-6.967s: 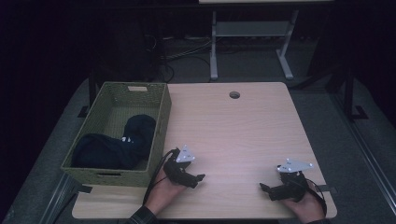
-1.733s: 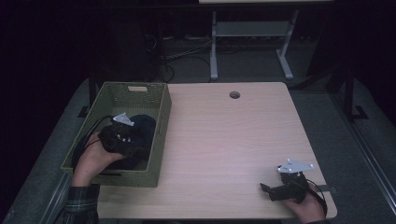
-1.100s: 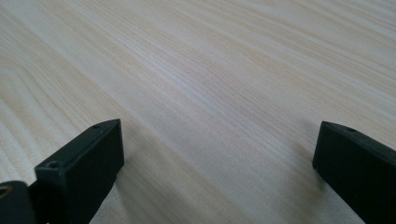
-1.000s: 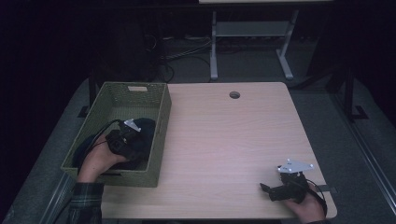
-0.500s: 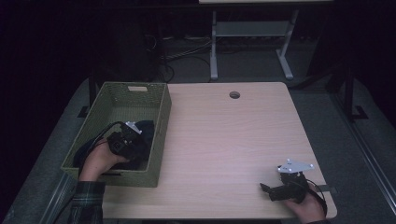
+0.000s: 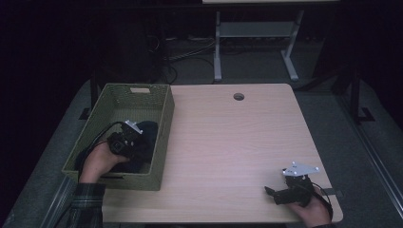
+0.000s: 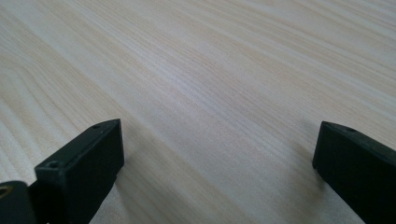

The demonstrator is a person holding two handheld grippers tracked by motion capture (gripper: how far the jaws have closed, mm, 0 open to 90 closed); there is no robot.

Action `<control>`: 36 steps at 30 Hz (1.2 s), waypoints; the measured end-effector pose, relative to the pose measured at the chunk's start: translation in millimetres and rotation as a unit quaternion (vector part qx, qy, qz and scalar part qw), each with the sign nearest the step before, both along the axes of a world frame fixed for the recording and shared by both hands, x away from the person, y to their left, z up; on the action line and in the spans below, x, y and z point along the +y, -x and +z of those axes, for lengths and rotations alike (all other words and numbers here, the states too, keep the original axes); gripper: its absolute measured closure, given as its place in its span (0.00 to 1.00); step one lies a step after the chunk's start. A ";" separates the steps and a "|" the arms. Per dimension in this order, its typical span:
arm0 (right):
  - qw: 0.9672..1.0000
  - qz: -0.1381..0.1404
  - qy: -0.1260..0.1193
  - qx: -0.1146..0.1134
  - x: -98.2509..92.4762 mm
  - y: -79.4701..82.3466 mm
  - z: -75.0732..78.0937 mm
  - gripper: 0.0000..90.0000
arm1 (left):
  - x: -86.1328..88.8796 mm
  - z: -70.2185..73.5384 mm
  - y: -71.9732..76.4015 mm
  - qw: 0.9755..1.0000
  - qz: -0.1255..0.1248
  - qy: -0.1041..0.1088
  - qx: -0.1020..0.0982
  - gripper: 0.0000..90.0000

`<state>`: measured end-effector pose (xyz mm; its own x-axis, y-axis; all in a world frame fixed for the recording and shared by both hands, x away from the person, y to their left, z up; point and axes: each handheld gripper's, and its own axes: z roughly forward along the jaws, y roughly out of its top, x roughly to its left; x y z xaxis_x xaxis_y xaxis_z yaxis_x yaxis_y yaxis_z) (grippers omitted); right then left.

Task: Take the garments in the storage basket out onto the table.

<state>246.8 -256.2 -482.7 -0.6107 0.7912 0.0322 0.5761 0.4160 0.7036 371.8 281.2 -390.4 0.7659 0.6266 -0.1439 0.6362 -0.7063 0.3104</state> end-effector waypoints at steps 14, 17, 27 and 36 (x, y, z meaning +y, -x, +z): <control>1.000 0.000 0.000 0.000 0.1 0.0 0.0 0.02 | 5.5 17.5 -0.4 1.000 0.010 0.020 -0.003 0.84; 1.000 0.000 0.000 0.000 0.1 0.0 0.0 0.02 | 7.3 24.3 0.6 1.000 0.011 0.026 -0.010 0.84; 1.000 0.000 0.000 0.000 0.1 0.0 0.0 0.02 | 15.0 41.3 2.4 0.999 0.018 0.043 -0.025 0.85; 1.000 0.000 0.000 0.000 0.1 0.0 0.0 0.02 | 20.5 60.0 1.0 0.998 0.020 0.043 -0.038 0.85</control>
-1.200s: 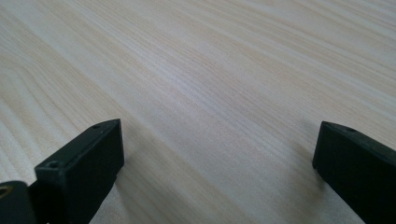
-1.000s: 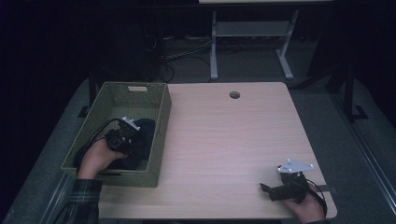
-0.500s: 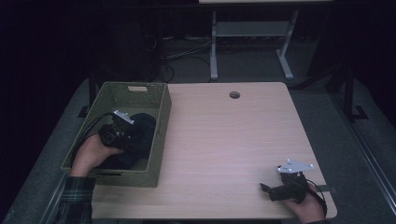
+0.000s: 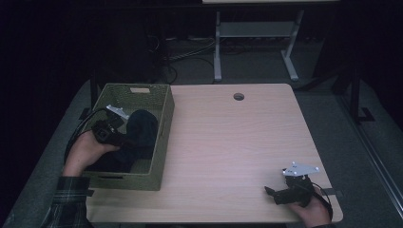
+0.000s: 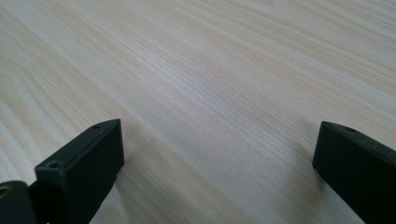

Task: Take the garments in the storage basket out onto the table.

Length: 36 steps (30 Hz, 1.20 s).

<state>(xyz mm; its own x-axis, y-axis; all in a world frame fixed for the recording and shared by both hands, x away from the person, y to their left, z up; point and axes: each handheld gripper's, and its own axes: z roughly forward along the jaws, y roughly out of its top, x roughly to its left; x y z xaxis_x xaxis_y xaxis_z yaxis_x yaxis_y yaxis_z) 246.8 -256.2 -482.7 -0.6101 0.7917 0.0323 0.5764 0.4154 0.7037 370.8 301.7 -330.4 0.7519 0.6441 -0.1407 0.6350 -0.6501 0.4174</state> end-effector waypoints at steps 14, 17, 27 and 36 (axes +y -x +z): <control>1.000 0.000 0.000 0.000 0.0 0.0 0.0 0.02 | 8.1 30.5 -1.9 1.000 0.007 0.007 -0.028 0.86; 1.000 0.000 0.000 0.000 0.0 0.0 0.0 0.02 | 10.3 39.0 -2.2 0.999 0.009 0.014 -0.034 0.87; 1.000 0.000 0.000 0.000 0.0 0.0 0.1 0.02 | 9.4 58.6 0.1 0.998 0.014 0.026 -0.054 0.88; 1.000 0.000 -0.001 0.000 0.0 0.1 0.1 0.02 | 7.1 77.1 1.3 0.997 0.018 0.032 -0.070 0.89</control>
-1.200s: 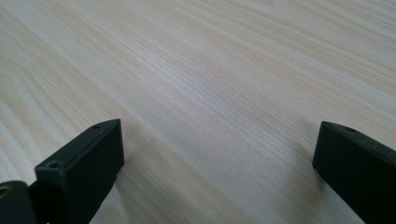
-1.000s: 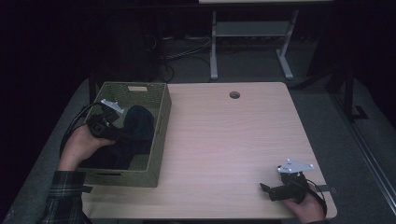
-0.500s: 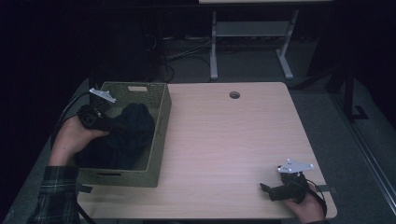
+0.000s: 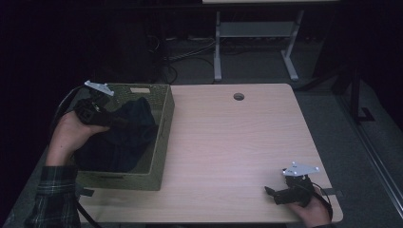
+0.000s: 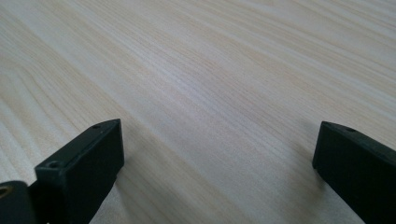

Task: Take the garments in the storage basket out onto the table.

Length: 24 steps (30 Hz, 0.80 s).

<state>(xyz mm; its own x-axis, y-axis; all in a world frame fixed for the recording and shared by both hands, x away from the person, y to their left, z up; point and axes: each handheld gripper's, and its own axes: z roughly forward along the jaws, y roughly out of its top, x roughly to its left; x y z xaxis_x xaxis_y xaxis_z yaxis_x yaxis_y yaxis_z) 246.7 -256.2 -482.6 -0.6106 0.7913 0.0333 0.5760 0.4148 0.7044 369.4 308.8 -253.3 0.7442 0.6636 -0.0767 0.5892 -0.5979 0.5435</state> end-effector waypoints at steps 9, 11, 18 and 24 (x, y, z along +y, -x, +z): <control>1.000 0.000 0.000 0.000 0.0 0.0 0.0 0.02 | 2.3 24.3 3.0 0.999 0.000 0.026 -0.028 0.89; 1.000 0.000 0.000 0.000 0.0 0.0 0.0 0.02 | 0.7 27.8 3.3 0.999 -0.001 0.032 -0.032 0.89; 1.000 -0.001 0.000 0.000 0.0 0.1 0.0 0.02 | -5.2 37.0 2.6 0.999 -0.001 0.031 -0.041 0.89; 1.000 0.000 0.000 0.000 0.0 0.1 0.0 0.02 | -11.3 49.7 2.5 0.998 -0.006 0.041 -0.054 0.89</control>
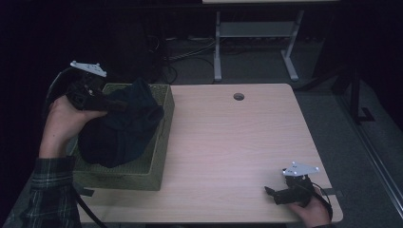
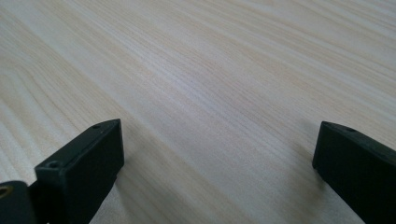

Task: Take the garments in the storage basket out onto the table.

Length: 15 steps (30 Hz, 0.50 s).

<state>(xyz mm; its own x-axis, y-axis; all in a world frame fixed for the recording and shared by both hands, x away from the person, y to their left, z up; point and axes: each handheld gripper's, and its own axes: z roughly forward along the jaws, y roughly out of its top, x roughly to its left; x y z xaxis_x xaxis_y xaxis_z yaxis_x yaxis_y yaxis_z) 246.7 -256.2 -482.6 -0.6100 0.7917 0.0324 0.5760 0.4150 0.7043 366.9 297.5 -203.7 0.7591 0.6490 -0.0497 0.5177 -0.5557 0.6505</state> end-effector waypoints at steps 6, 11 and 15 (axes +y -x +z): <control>1.000 -0.001 0.000 0.001 0.1 0.2 0.1 0.02 | -8.5 9.7 -2.2 1.000 -0.011 0.005 -0.008 0.89; 1.000 -0.001 0.000 0.001 0.1 0.2 0.1 0.02 | -17.2 17.0 -2.7 1.000 -0.022 0.017 -0.014 0.89; 1.000 -0.001 0.000 0.001 0.0 0.2 0.1 0.02 | -24.5 20.2 -3.0 0.999 -0.028 0.028 -0.019 0.89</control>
<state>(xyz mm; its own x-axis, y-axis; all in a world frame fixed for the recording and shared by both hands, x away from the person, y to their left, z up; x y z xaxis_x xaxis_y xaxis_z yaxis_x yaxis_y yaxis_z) 246.5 -256.2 -482.5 -0.6089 0.7926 0.0333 0.5777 0.4143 0.7033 370.0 273.0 -183.4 0.7960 0.6026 -0.0563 0.4619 -0.5448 0.6999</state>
